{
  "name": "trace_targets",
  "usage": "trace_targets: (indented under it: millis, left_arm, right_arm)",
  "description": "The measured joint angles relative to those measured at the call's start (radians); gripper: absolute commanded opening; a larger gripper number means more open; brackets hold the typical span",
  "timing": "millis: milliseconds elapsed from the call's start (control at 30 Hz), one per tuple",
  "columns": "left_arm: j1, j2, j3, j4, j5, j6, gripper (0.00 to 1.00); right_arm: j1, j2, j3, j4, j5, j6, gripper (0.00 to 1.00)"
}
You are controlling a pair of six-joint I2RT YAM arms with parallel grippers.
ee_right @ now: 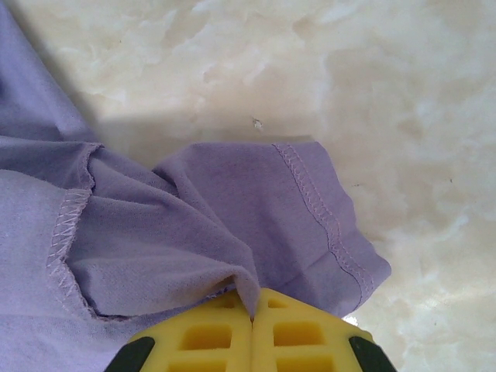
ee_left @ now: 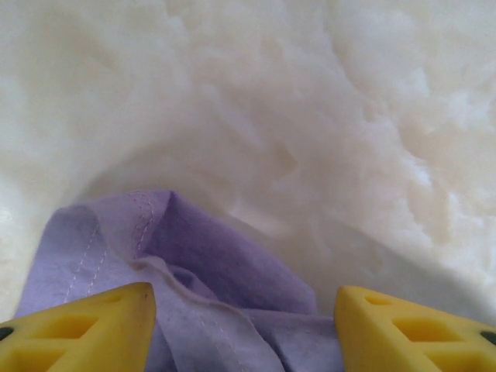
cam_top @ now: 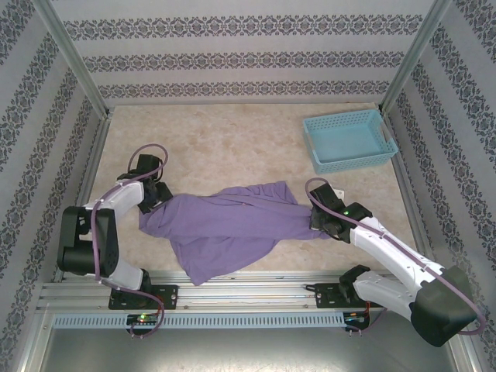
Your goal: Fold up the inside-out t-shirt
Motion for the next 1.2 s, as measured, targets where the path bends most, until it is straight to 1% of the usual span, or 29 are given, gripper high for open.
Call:
trace_targets:
  millis: [67,167,233,300,333,367,467,533,633,733,800,900,933,1033,1200]
  left_arm:
    - [0.001,0.018,0.000,0.002,0.000,0.002,0.50]
    - [0.007,0.033,0.003,0.003,0.000,0.009,0.34]
    - [0.013,0.034,0.009,0.003,0.000,0.008,0.23]
    - [0.018,0.034,0.023,0.003,0.002,0.013,0.08]
    - [0.022,0.034,0.031,0.003,0.003,0.016,0.02]
    - [0.027,0.033,0.039,0.002,0.009,0.018,0.00]
    - [0.048,0.007,0.059,0.000,0.036,0.014,0.00]
    - [0.061,-0.049,0.067,-0.014,0.055,0.014,0.00]
    - [0.072,-0.194,0.102,-0.053,0.077,0.014,0.00]
    - [0.072,-0.360,0.174,-0.073,0.087,0.016,0.00]
    - [0.072,-0.478,0.230,-0.081,0.086,0.018,0.00]
    - [0.072,-0.611,0.296,-0.085,0.080,0.018,0.00]
    - [0.072,-0.664,0.321,-0.087,0.073,0.018,0.00]
    - [0.073,-0.760,0.363,-0.100,0.032,0.022,0.00]
    - [0.074,-0.865,0.431,-0.135,-0.066,0.033,0.00]
  right_arm:
    - [0.000,0.000,0.002,0.000,0.000,0.000,0.00]
    - [0.000,0.000,0.016,-0.001,0.005,-0.006,0.00]
    - [0.000,0.000,0.031,-0.001,0.011,-0.013,0.00]
    - [0.000,0.000,0.048,-0.005,0.017,-0.020,0.00]
    - [0.000,0.000,0.059,-0.009,0.019,-0.023,0.00]
    - [0.000,0.000,0.069,-0.012,0.022,-0.024,0.00]
    - [0.000,-0.010,0.102,-0.025,0.030,-0.029,0.00]
    - [-0.001,-0.022,0.128,-0.042,0.044,-0.040,0.00]
    - [-0.016,-0.043,0.195,-0.085,0.068,-0.065,0.00]
    - [-0.034,-0.077,0.283,-0.120,0.089,-0.099,0.00]
    - [-0.047,-0.106,0.364,-0.145,0.099,-0.127,0.00]
    - [-0.066,-0.143,0.479,-0.166,0.113,-0.164,0.00]
    - [-0.072,-0.156,0.523,-0.170,0.118,-0.179,0.00]
    - [-0.079,-0.188,0.628,-0.178,0.124,-0.216,0.00]
    - [-0.079,-0.219,0.762,-0.185,0.124,-0.266,0.00]
